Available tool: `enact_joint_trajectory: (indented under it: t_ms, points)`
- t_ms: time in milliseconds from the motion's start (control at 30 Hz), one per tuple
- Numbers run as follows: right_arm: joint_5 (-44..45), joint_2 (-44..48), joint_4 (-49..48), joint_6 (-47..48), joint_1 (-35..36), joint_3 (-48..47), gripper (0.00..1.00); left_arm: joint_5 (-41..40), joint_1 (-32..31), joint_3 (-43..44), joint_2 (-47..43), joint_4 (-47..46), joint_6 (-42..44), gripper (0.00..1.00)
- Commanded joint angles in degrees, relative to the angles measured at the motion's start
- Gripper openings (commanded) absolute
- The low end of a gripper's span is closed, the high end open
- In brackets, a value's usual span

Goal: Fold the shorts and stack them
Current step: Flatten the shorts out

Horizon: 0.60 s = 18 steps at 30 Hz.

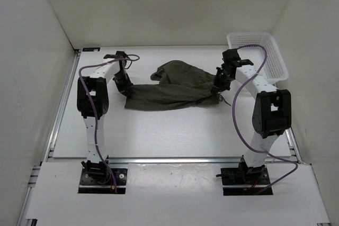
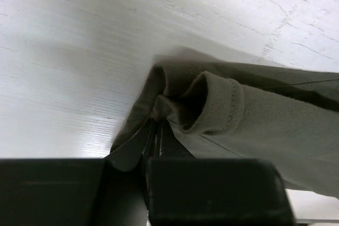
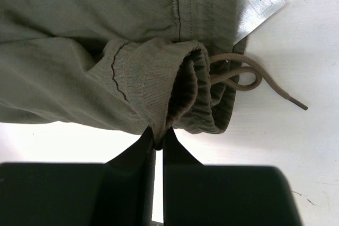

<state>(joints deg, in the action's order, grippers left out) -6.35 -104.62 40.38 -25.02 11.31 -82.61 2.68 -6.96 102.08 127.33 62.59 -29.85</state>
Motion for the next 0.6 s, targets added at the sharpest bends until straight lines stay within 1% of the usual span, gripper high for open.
enact_joint_trajectory:
  t_ms: [0,133,300,433,500,533,567]
  points:
    - [-0.2,2.0,-0.9,1.0,-0.1,0.0,0.0,-1.9,-0.2,1.5,-1.3,-0.6,-0.3,0.1]
    - [-0.2,3.1,-0.9,1.0,-0.1,0.0,0.0,-5.5,-0.2,0.3,-5.4,-0.1,-0.8,0.1]
    - [-0.2,4.5,-0.9,1.0,-0.1,1.0,0.0,-6.1,-0.2,-0.2,-11.7,2.7,-0.8,0.1]
    - [-0.2,6.0,-0.9,0.5,-0.1,2.9,0.0,-7.2,-0.2,-6.1,-20.9,3.4,-0.8,0.1]
    - [-0.2,8.2,-0.9,0.5,-0.1,5.1,0.0,-7.2,-0.2,-8.8,-23.8,3.9,-0.8,0.1]
    - [-0.2,8.9,-0.9,0.5,-0.1,6.1,0.0,-7.2,-0.7,-10.6,-26.8,3.9,-0.8,0.1]
    - [-0.2,10.6,-0.9,0.5,-0.1,7.3,0.0,-7.2,-0.7,-14.4,-28.4,3.4,-1.5,0.1]
